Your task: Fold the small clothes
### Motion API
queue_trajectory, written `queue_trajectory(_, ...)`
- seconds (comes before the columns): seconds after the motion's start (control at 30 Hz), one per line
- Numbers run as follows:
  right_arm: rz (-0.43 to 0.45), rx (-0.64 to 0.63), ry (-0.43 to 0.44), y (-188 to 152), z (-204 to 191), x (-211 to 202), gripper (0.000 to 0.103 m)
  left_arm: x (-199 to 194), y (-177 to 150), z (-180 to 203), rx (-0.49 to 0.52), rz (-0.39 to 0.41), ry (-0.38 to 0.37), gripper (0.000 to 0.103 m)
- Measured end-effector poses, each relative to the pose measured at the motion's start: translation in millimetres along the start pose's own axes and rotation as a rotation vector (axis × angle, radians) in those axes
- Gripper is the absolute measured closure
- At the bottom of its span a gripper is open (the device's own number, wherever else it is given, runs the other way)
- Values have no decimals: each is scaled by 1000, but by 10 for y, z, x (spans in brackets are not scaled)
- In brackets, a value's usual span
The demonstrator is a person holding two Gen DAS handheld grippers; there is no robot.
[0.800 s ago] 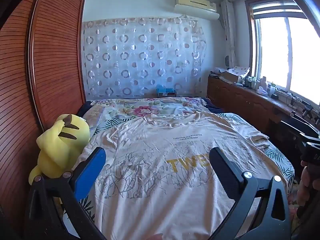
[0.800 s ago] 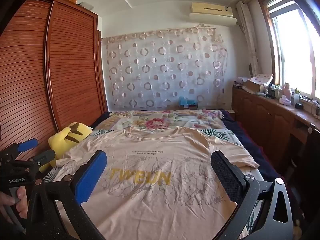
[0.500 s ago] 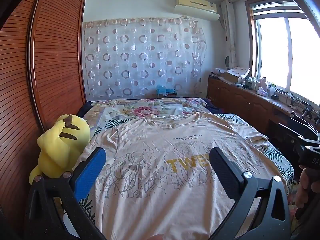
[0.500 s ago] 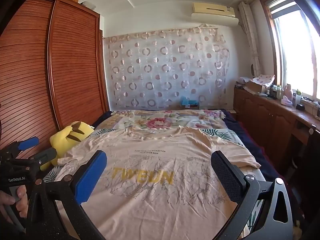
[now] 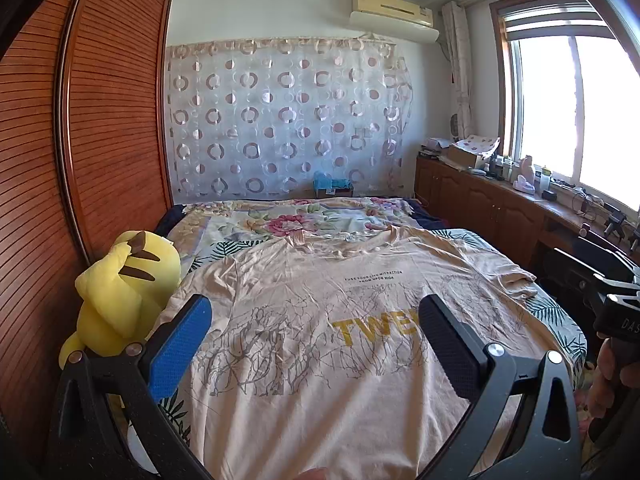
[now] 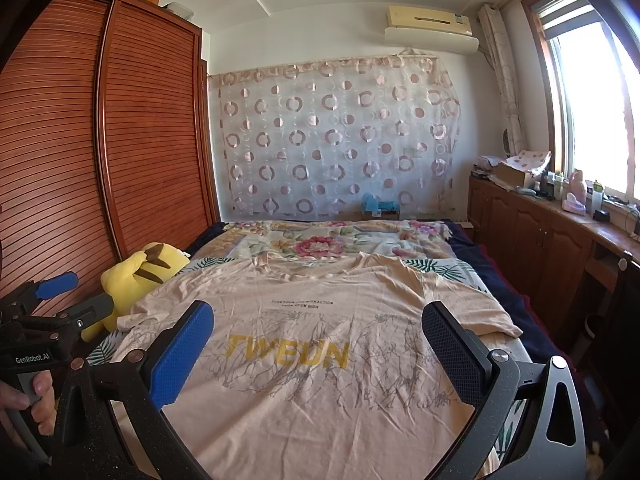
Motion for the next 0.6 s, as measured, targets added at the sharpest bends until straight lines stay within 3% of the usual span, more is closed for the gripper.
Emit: queue_trajectory(0.6, -4, 2, 2, -9, 1, 11, 0, -5, -1, 3, 1, 3, 1, 0)
Point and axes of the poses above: each gripper's, at about its wrist camera, not at the fingertips, and x roughly the way its jaws point, z to its right, y to its top, the point moved 1 cm from there along x, roughly the way its jaws point, and after that the axes turned 1 degree about y, right-handed, at the moved point
